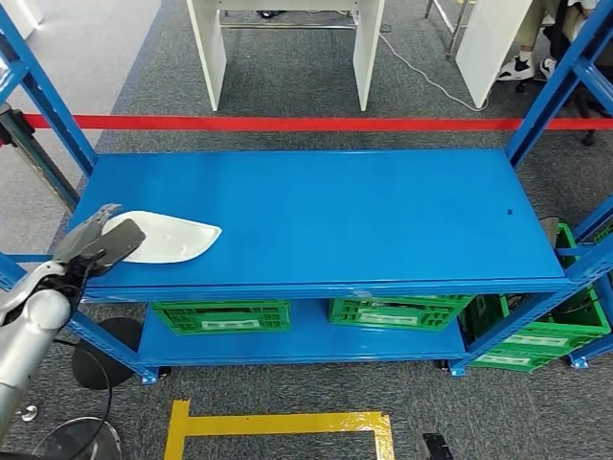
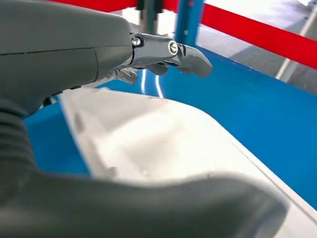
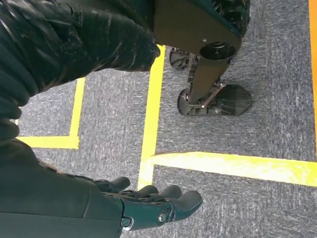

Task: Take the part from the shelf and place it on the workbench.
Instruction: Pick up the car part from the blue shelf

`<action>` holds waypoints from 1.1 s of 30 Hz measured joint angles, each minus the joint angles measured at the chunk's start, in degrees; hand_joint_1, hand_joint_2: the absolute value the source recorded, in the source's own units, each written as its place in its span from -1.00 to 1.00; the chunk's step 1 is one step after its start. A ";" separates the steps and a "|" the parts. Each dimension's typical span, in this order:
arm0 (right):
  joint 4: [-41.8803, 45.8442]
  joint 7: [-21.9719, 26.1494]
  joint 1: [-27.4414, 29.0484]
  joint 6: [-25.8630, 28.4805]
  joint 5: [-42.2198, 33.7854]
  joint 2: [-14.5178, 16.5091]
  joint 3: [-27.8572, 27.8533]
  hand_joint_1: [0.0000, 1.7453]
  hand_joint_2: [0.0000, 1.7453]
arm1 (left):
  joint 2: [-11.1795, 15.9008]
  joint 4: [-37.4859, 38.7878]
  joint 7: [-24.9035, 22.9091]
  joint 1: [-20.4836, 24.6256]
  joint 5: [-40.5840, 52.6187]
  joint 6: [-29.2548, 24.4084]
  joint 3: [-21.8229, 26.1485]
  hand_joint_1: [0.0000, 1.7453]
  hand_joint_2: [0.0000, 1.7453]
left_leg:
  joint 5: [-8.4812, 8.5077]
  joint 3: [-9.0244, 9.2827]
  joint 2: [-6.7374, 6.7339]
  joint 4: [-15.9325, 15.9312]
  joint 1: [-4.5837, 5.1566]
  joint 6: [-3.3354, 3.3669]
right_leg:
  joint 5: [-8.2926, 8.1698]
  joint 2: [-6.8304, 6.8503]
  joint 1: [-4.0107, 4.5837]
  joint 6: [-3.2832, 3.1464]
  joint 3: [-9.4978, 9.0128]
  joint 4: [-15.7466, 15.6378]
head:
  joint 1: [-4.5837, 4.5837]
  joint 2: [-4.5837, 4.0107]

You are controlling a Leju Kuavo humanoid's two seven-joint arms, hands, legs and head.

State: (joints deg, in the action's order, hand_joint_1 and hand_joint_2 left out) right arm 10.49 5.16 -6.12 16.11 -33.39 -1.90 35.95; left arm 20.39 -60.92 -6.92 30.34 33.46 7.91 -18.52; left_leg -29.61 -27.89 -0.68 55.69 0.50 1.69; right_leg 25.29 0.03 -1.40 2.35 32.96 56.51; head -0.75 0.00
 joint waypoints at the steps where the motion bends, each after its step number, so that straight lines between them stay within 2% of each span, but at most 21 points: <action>1: 0.00 -0.05 -0.04 -0.07 0.14 -0.01 0.01 -1.00 1.00 | 0.04 0.75 -0.05 1.00 0.49 0.73 -0.92 -1.00 1.00 | 0.00 0.00 0.00 0.00 0.00 0.00 | 0.00 0.00 0.00 0.00 0.00 0.00 | 0.00 0.00; 5: 0.00 -0.26 -0.16 -0.36 0.43 -0.02 0.06 -1.00 1.00 | 0.31 3.07 -0.09 4.24 1.48 3.00 -4.14 -1.00 1.00 | 0.00 0.00 0.00 0.00 0.00 0.00 | 0.00 -0.01 0.00 0.00 0.01 0.01 | -0.01 0.00; 9: 0.00 -0.37 -0.20 -0.45 0.44 -0.02 0.09 -1.00 1.00 | 0.49 4.04 -0.08 6.01 1.31 2.45 -5.94 -1.00 1.00 | 0.00 0.00 0.00 0.00 0.00 0.00 | 0.00 -0.02 0.00 0.00 0.01 0.01 | 0.00 0.00; 12: 0.00 -0.27 -0.15 -0.46 0.39 -0.02 0.08 -1.00 1.00 | 0.57 3.81 -0.09 6.14 1.13 0.14 -6.58 -1.00 -0.50 | 0.00 0.00 0.00 0.00 0.00 0.00 | 0.00 -0.02 0.00 0.00 0.01 0.01 | -0.01 0.00; 13: 0.00 -0.19 -0.13 -0.46 0.38 -0.02 0.08 -1.00 1.00 | 0.58 3.53 -0.09 6.06 1.05 -0.59 -6.76 -1.00 -0.50 | 0.00 -0.01 0.00 0.00 0.00 0.00 | 0.00 -0.01 0.00 0.00 0.01 0.01 | -0.01 0.00; 16: -0.02 0.06 -0.10 -0.45 0.36 -0.02 0.07 -1.00 1.00 | 0.60 1.77 -0.08 5.49 0.57 -2.49 -7.01 -1.00 1.00 | 0.00 -0.01 0.00 0.00 0.00 0.00 | 0.00 -0.01 0.00 0.00 0.01 0.01 | 0.00 0.00; 22: -0.02 0.19 0.02 -0.44 0.38 -0.02 0.07 -1.00 1.00 | 0.67 -1.15 -0.05 4.23 0.48 -3.75 -7.01 -1.00 1.00 | 0.00 -0.01 0.00 0.00 0.00 0.00 | 0.00 -0.01 -0.01 0.00 0.01 0.01 | -0.01 0.00; 33: -0.02 0.35 0.05 -0.38 0.41 -0.02 0.06 -1.00 1.00 | 0.81 -3.25 0.43 3.43 0.02 -2.69 -7.00 -1.00 1.00 | 0.00 -0.01 0.00 0.00 0.00 0.00 | 0.00 -0.01 -0.01 0.00 0.01 0.02 | 0.00 0.00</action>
State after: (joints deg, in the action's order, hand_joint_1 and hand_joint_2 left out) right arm 10.47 5.51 -6.07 15.73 -32.98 -1.92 36.01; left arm 21.20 -64.17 -6.50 33.77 33.49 5.22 -25.51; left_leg -29.61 -27.91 -0.69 55.69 0.50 1.69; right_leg 25.29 0.02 -1.41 2.34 32.97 56.53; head -0.75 0.00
